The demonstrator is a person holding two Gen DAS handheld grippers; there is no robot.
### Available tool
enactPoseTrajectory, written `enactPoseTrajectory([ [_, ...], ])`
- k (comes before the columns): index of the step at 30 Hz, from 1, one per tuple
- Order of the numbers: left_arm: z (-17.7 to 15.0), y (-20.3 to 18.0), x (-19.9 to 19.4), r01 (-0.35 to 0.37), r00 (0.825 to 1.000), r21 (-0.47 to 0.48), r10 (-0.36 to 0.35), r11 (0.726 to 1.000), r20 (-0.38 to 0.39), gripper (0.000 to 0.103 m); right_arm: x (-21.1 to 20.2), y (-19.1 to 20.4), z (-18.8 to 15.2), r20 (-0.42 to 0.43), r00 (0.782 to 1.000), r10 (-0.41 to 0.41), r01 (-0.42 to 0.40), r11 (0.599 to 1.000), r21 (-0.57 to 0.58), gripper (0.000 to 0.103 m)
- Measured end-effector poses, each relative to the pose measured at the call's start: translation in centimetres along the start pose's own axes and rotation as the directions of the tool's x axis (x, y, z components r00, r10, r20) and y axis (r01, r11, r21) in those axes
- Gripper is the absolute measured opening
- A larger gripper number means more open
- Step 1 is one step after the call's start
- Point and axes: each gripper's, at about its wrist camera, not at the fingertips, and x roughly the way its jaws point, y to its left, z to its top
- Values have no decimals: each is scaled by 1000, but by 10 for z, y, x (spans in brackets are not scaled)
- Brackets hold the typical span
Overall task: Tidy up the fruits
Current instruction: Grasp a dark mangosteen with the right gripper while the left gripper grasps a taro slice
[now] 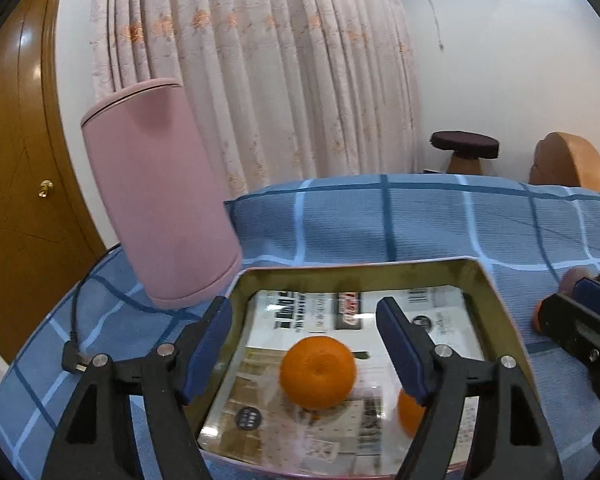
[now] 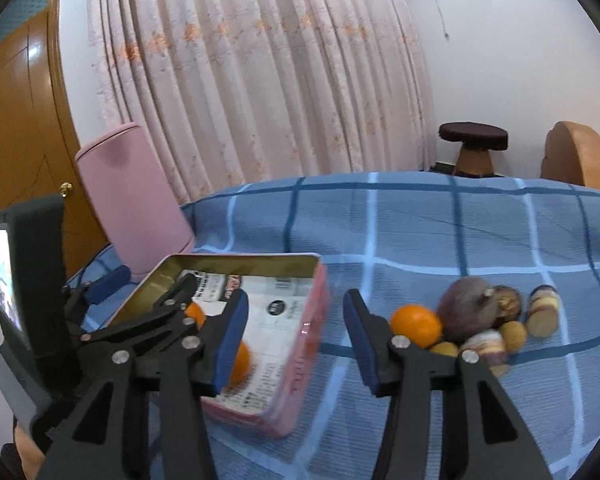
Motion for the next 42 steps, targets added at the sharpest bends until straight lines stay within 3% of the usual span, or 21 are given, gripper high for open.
enactPoseTrajectory([
  [12,-2,-9,-7,62,998,-27,-61,998,18,76,-25,-50,-5,3,993,-120,120,993,20,53],
  [32,-8,-57,-33,168,986,-2,-168,986,16,76,-62,-129,-22,-58,971,-231,234,970,63,54],
  [38,-11,-80,-47,210,977,45,-211,977,29,76,-61,-136,-27,-111,981,-157,166,983,80,60],
  [42,-12,-90,-52,219,975,63,-221,974,30,76,-44,-123,-32,-184,981,-54,67,995,68,61],
])
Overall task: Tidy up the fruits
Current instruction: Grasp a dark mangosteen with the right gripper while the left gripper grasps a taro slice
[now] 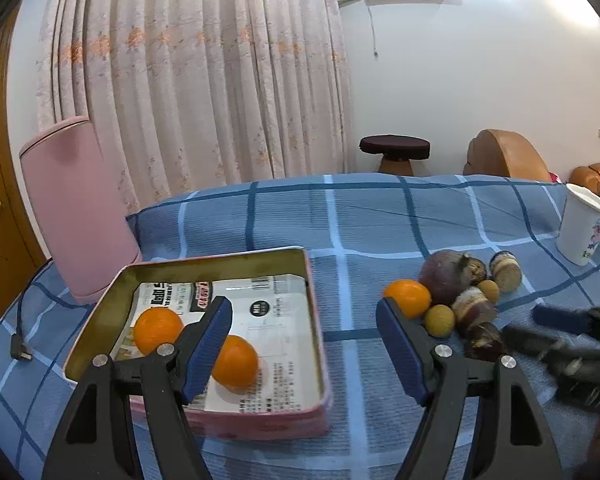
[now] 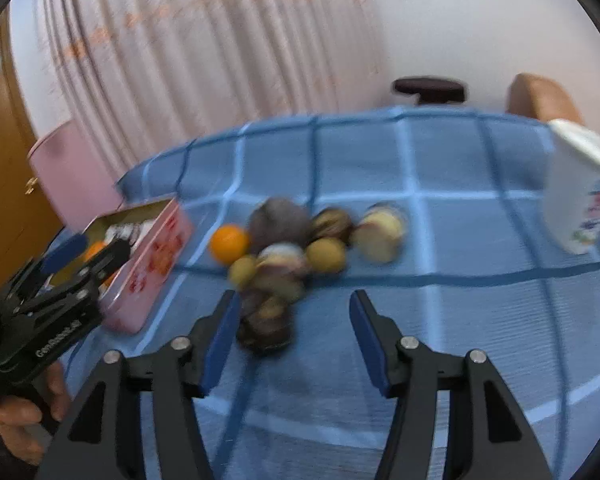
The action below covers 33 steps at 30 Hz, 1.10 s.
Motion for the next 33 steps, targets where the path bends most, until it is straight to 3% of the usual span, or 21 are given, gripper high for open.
enactPoseTrajectory([
  [8,0,-2,2,6,1000,-19,-7,1000,-18,76,30,15,-2,-130,990,52,-56,998,-28,61],
  [9,0,-2,2,6,1000,-21,-7,1000,-20,76,30,15,-1,-126,991,54,-58,998,-30,57],
  [10,0,-2,3,6,1000,-24,-6,1000,-22,76,33,16,0,-136,989,53,-58,998,-34,47],
  [15,0,-4,3,12,1000,-29,-13,999,-28,76,31,19,-1,-134,991,10,-20,997,-72,46],
  [21,1,-11,5,24,999,-16,-25,1000,-37,76,-2,-2,6,-2,1000,20,-20,1000,0,45],
  [25,3,-28,7,82,995,16,-81,996,-49,76,-25,-18,14,120,989,-84,80,996,37,46],
  [33,2,-65,11,207,973,21,-204,978,-106,74,-42,-36,20,173,971,-167,161,986,45,46],
])
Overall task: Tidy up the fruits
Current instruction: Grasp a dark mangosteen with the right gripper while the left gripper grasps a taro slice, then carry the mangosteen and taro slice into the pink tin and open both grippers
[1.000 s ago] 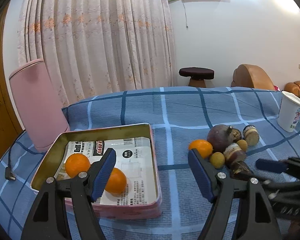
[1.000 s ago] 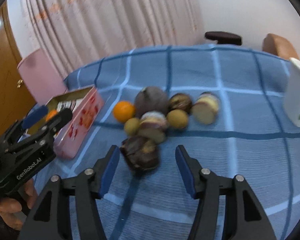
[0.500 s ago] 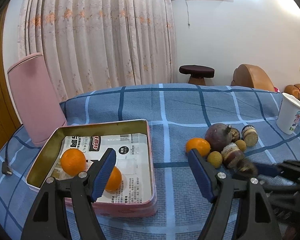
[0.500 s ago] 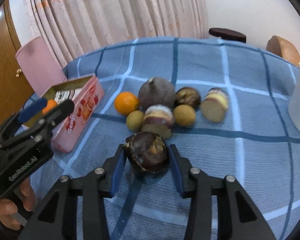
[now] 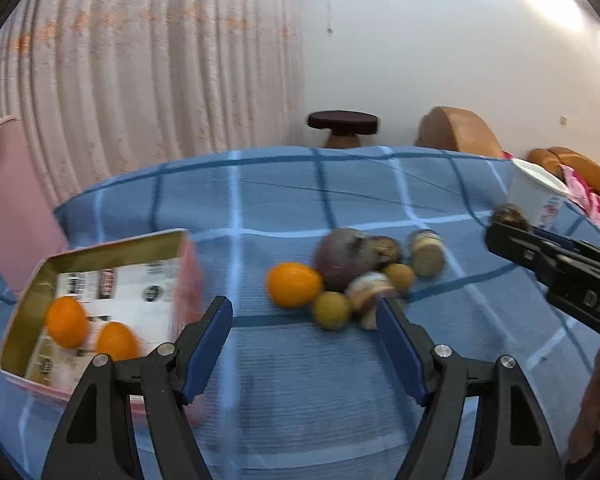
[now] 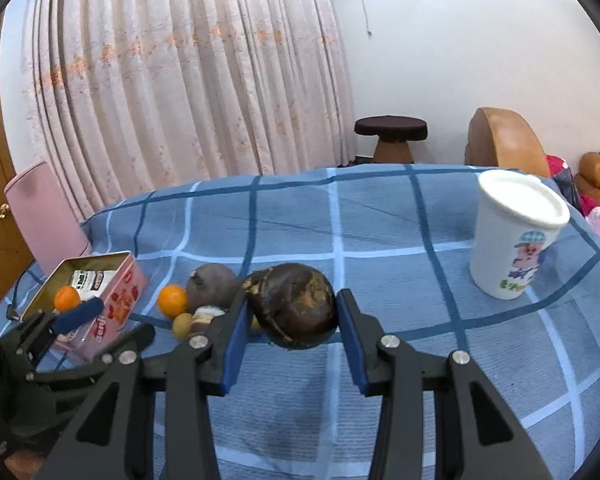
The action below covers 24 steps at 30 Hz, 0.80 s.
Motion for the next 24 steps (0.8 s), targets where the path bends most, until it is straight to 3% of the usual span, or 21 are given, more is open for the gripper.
enactPoseTrajectory([
  [4,2,-19,7,70,997,14,-70,997,-24,66,0,-10,2,-3,1000,2,-2,1000,31,46],
  [7,7,-27,20,93,994,10,-92,996,-67,53,-2,-17,3,1,1000,9,-9,998,60,46],
  [10,10,-33,38,109,985,-8,-109,994,-130,51,-4,-18,3,5,1000,11,-11,997,70,46],
  [16,16,-43,51,83,984,8,-80,997,-157,51,-4,-17,4,9,1000,15,-15,997,72,46],
  [19,13,-33,67,156,957,-57,-166,986,-240,47,-5,-20,4,10,1000,20,-21,996,86,46],
  [21,13,-24,65,177,954,-102,-196,979,-225,37,-5,-21,4,9,1000,20,-21,996,91,46],
  [24,11,-16,63,188,953,-138,-215,972,-214,37,-5,-21,5,8,1000,19,-20,996,90,46],
])
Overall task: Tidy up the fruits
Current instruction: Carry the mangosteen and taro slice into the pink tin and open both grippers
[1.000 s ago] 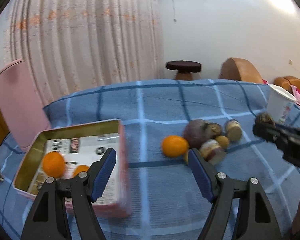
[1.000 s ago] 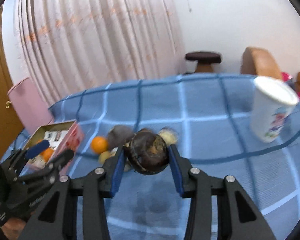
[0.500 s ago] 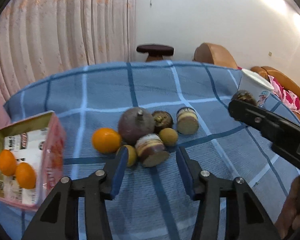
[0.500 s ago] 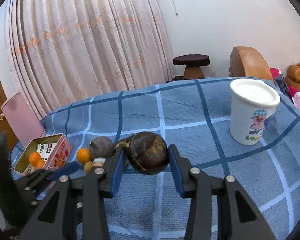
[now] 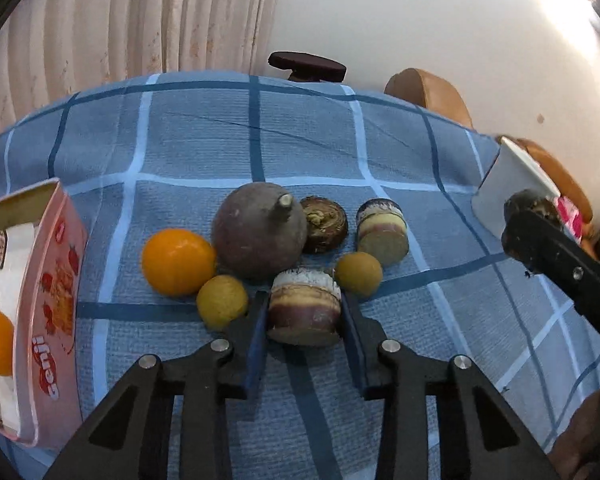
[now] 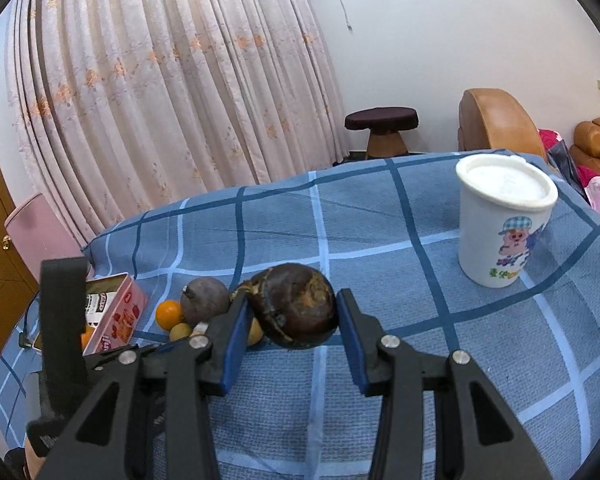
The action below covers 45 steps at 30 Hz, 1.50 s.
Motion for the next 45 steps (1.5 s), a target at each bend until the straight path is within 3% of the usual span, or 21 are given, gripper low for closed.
enactPoseTrajectory([
  [4,-2,7,-10,21,999,-32,-20,999,37,37,-1,0,0,8,1000,-8,8,1000,-4,46],
  [7,-5,5,-31,8,991,-9,-7,1000,133,37,-1,0,-1,14,1000,-13,13,1000,-3,46],
  [11,-12,2,-62,-96,960,47,80,994,270,37,-1,4,-4,28,999,-25,25,999,-23,46],
  [17,-11,25,-85,-215,912,18,194,976,360,37,0,15,-8,54,998,-29,33,997,-64,46],
  [20,-13,33,-91,-254,899,26,226,967,374,37,2,23,-13,55,998,-23,28,996,-90,46],
  [36,-23,37,-93,-293,890,52,252,955,381,37,9,61,-29,52,997,-51,59,984,-168,46],
  [45,-17,74,-106,-326,868,-4,301,945,394,37,22,95,-29,21,1000,5,-2,990,-142,46],
])
